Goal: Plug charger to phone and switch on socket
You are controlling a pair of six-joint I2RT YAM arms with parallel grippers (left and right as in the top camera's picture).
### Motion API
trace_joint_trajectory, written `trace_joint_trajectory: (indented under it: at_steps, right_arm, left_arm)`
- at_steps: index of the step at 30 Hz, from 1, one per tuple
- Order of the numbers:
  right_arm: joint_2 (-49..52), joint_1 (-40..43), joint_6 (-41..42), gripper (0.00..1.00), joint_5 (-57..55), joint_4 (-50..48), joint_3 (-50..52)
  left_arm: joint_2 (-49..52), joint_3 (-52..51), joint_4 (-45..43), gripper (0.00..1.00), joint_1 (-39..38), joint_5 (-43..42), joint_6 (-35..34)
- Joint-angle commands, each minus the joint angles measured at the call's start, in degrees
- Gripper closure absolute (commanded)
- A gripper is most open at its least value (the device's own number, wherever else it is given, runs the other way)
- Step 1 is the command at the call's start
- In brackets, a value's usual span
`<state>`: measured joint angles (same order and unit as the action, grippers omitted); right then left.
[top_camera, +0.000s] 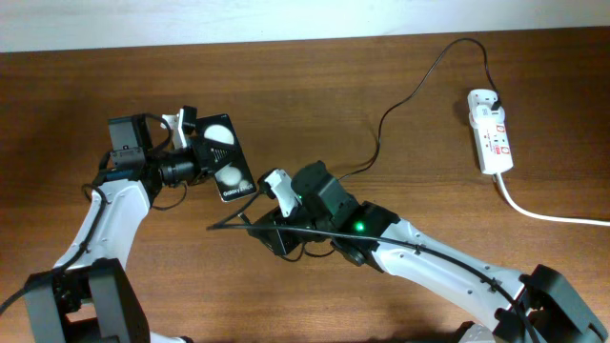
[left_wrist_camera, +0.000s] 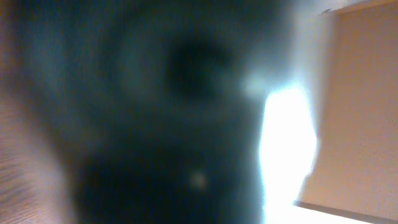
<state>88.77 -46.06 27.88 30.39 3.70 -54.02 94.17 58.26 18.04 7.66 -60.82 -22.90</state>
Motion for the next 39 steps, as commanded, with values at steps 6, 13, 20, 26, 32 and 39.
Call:
trace_joint_trajectory:
  at_steps: [6,13,20,26,32,39]
  right_arm:
    - [-0.24,0.02,5.27,0.96,-7.32,-7.21,1.64]
    - [-0.22,0.39,9.09,0.96,-9.70,-12.96,3.04]
    - [-0.22,1.18,12.59,0.96,-12.09,-12.94,3.15]
    - [-0.22,1.18,14.69,0.96,-14.40,-12.92,3.15]
    - [-0.22,1.18,17.88,0.96,-14.86,-14.99,3.15]
    - [-0.22,1.18,20.65,0.96,-20.20,-15.52,3.13]
  left_arm:
    - [-0.74,-0.07,-7.85,1.00,-0.11,-2.82,-18.25]
    - [-0.74,-0.09,-8.61,1.00,-0.11,-6.47,-14.80]
    - [-0.74,-0.09,-9.44,1.00,-0.11,-7.39,-14.80]
    - [-0.74,-0.07,-9.49,1.00,-0.11,-8.07,-14.80]
    - [-0.74,-0.09,-9.66,1.00,-0.11,-8.70,-14.80]
    - [-0.74,-0.07,-9.64,1.00,-0.20,-8.92,-14.78]
